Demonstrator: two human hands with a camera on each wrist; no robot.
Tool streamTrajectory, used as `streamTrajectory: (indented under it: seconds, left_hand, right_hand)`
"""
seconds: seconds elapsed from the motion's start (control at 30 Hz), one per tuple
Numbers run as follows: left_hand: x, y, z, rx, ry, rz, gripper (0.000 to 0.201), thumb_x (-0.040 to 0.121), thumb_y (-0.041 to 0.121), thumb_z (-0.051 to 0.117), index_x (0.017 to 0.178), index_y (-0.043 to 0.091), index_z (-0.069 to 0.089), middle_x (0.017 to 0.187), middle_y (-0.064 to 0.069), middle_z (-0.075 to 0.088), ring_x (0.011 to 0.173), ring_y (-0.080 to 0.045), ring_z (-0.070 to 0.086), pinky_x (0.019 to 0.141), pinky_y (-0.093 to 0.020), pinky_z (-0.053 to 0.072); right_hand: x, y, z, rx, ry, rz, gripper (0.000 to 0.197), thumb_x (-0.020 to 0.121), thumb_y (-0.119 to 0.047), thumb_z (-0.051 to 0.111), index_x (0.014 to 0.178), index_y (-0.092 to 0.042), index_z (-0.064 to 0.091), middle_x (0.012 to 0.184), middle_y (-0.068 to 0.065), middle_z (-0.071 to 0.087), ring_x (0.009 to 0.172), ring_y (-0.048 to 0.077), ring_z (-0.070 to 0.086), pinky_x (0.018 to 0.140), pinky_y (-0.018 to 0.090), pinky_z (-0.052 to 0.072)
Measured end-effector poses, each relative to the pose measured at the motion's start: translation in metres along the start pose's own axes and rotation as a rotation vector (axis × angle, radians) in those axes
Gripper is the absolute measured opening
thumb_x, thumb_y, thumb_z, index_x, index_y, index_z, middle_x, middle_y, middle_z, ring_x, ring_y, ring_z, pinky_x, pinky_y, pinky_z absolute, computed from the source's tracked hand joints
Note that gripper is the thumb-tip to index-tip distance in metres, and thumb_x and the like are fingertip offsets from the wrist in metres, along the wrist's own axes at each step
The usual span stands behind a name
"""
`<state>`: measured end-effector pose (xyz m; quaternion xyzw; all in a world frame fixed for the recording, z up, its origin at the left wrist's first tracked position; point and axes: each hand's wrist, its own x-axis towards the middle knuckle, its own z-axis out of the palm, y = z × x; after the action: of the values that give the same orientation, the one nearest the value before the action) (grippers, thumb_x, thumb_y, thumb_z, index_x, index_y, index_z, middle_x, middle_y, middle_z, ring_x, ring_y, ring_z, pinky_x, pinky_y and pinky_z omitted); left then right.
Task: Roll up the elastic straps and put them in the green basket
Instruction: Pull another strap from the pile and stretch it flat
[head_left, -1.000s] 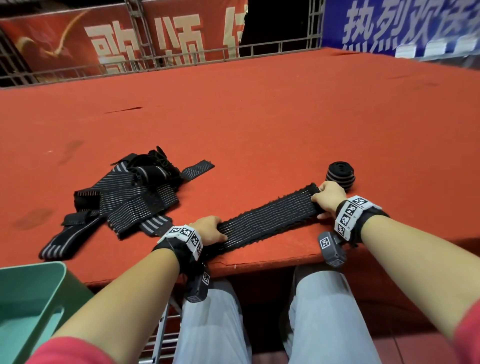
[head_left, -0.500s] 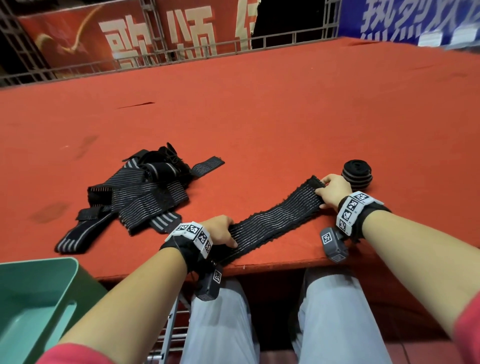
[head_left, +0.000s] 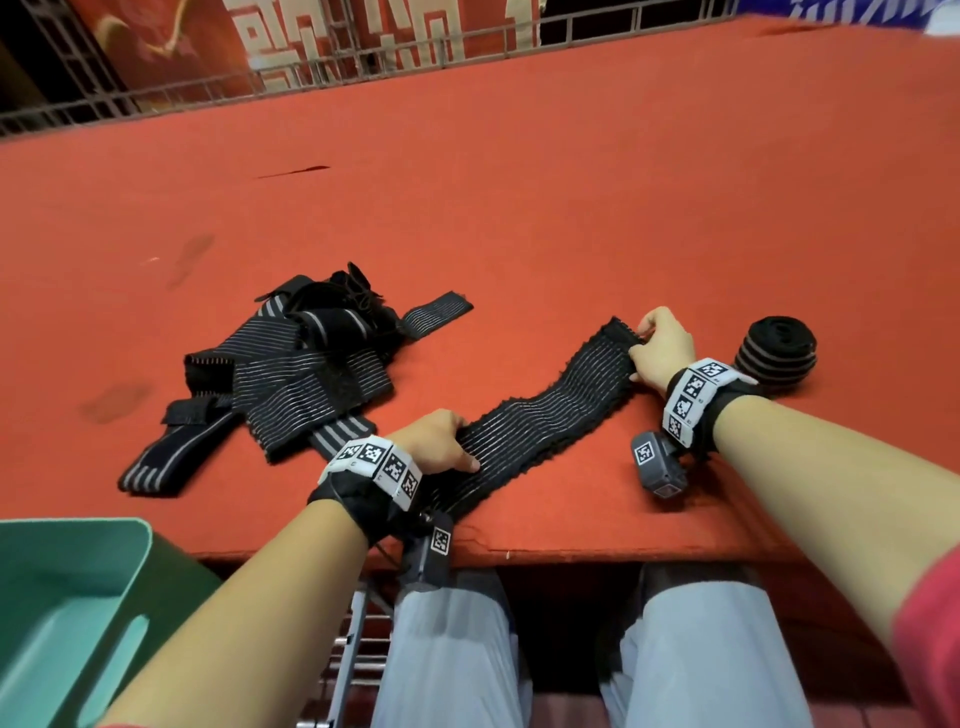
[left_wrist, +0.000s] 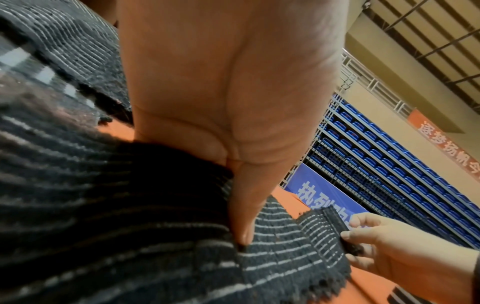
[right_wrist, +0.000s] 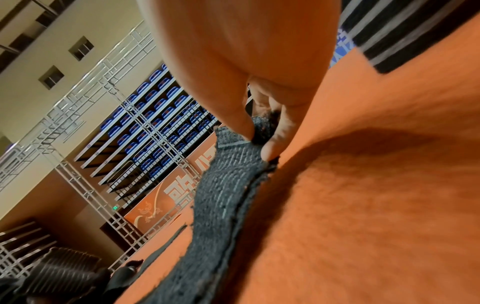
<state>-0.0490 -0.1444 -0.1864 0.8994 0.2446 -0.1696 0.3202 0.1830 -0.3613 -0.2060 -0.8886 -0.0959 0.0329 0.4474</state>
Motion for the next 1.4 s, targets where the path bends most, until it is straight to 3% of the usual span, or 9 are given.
streamTrajectory:
  seconds: [0.13,0.3,0.37,0.5,0.67,0.83,1.07,1.23,1.4]
  left_hand:
    - [0.006,-0.011,-0.008,-0.047,0.02,-0.042,0.036,0.081,0.02,0.081,0.111,0.012,0.064,0.1,0.0,0.07,0.092,-0.015,0.067,0.082,-0.027,0.051]
    - [0.01,-0.017,-0.012,-0.126,0.013,-0.059,0.023,0.086,0.011,0.074,0.106,0.013,0.062,0.092,0.002,0.068,0.079,-0.009,0.065,0.065,-0.018,0.049]
    - [0.013,-0.019,-0.012,-0.145,-0.002,-0.075,0.017,0.086,0.011,0.074,0.1,0.013,0.063,0.09,0.0,0.07,0.078,-0.012,0.067,0.068,-0.023,0.055]
    - [0.018,-0.024,-0.011,-0.21,-0.015,-0.104,0.016,0.086,0.017,0.072,0.099,0.009,0.068,0.098,-0.01,0.075,0.092,-0.026,0.072,0.09,-0.045,0.057]
    - [0.016,-0.023,-0.011,-0.215,-0.01,-0.123,0.018,0.093,0.02,0.064,0.104,0.006,0.066,0.105,-0.013,0.072,0.099,-0.029,0.07,0.095,-0.046,0.054]
    - [0.004,-0.021,-0.005,-0.234,-0.021,-0.11,0.016,0.097,0.009,0.054,0.11,0.007,0.063,0.11,-0.015,0.07,0.103,-0.031,0.067,0.097,-0.046,0.053]
    - [-0.011,-0.01,0.009,-0.082,-0.015,-0.077,0.035,0.095,0.011,0.056,0.128,0.002,0.049,0.123,-0.018,0.062,0.113,-0.031,0.061,0.101,-0.041,0.047]
    - [-0.019,-0.006,0.016,-0.047,-0.005,-0.069,0.042,0.097,0.009,0.051,0.136,-0.002,0.042,0.13,-0.019,0.058,0.118,-0.032,0.057,0.1,-0.036,0.045]
    - [-0.016,-0.016,0.028,-0.324,0.007,-0.08,0.037,0.092,0.001,0.052,0.129,0.004,0.052,0.122,-0.02,0.064,0.11,-0.033,0.063,0.101,-0.048,0.049]
  right_hand:
    - [0.023,-0.017,0.02,-0.03,-0.029,-0.076,0.034,0.083,0.008,0.044,0.077,-0.023,0.058,0.096,0.007,0.067,0.075,0.037,0.07,0.071,0.044,0.059]
    - [0.045,-0.036,0.042,-0.042,-0.099,-0.093,0.038,0.086,0.004,0.047,0.104,-0.015,0.073,0.115,0.011,0.071,0.095,0.037,0.069,0.093,0.044,0.055]
    - [0.046,-0.043,0.047,-0.098,-0.156,-0.118,0.036,0.087,-0.001,0.051,0.113,-0.011,0.072,0.117,0.013,0.07,0.102,0.037,0.067,0.097,0.04,0.051]
    - [0.04,-0.049,0.048,-0.144,-0.224,-0.117,0.039,0.084,-0.004,0.057,0.119,-0.014,0.07,0.121,0.011,0.068,0.109,0.031,0.063,0.091,0.034,0.05]
    - [0.022,-0.053,0.039,-0.132,-0.194,-0.167,0.036,0.085,-0.003,0.056,0.118,-0.012,0.069,0.127,0.009,0.062,0.114,0.029,0.059,0.087,0.026,0.043]
    - [-0.01,-0.058,0.03,-0.112,-0.276,-0.187,0.029,0.086,-0.007,0.062,0.113,-0.016,0.069,0.108,0.003,0.062,0.101,0.022,0.058,0.079,0.021,0.037]
    - [-0.086,-0.059,0.024,0.062,-0.389,-0.164,0.023,0.084,-0.01,0.069,0.103,-0.021,0.063,0.1,0.002,0.062,0.084,0.024,0.063,0.082,0.048,0.058]
    - [-0.143,-0.052,0.031,0.172,-0.465,-0.117,0.026,0.088,-0.008,0.066,0.112,-0.017,0.062,0.112,0.011,0.063,0.093,0.03,0.068,0.077,0.046,0.059]
    - [-0.172,-0.044,0.031,0.184,-0.459,-0.109,0.021,0.087,-0.008,0.065,0.102,-0.023,0.064,0.105,0.01,0.068,0.081,0.033,0.07,0.069,0.047,0.059]
